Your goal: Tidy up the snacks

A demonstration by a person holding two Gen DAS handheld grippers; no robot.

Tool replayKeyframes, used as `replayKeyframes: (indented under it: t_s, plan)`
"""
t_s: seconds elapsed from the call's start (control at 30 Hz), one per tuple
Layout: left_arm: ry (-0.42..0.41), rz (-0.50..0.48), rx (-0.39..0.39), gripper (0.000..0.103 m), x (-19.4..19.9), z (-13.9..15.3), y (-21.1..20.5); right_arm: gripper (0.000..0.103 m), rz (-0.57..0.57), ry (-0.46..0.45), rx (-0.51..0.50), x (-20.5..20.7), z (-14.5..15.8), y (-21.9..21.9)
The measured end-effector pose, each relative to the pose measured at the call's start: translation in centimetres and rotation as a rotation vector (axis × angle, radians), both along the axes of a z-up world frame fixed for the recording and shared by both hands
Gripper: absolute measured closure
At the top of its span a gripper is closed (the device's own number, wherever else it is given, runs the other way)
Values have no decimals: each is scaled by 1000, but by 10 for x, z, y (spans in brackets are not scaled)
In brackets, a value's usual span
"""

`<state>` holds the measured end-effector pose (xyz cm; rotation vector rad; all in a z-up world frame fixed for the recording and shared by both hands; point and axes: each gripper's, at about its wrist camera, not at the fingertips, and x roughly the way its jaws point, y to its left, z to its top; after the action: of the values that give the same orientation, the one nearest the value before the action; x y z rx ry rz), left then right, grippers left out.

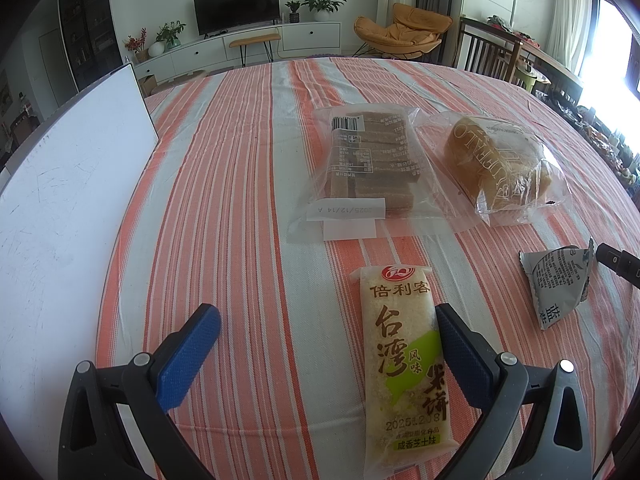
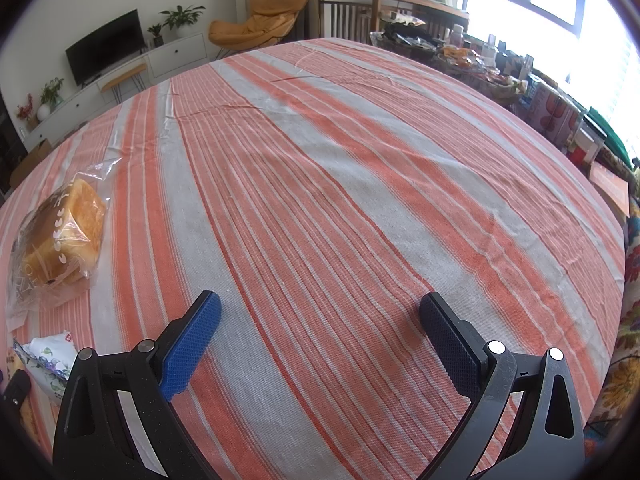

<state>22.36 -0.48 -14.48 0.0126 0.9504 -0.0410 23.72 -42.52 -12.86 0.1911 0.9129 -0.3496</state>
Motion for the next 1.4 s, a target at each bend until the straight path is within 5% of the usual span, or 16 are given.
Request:
replayKeyframes:
  t_s: [0.93, 1.17, 1.4]
  plan:
    - [2, 11, 1, 0, -1, 0, 0, 2, 0, 0, 0, 0, 0, 0]
    - [72, -56, 7, 0, -35, 1, 0, 2, 0, 0, 0, 0, 0, 0]
    - [137, -92, 13, 2, -20, 3, -12, 2, -28, 3, 3, 8, 0, 2]
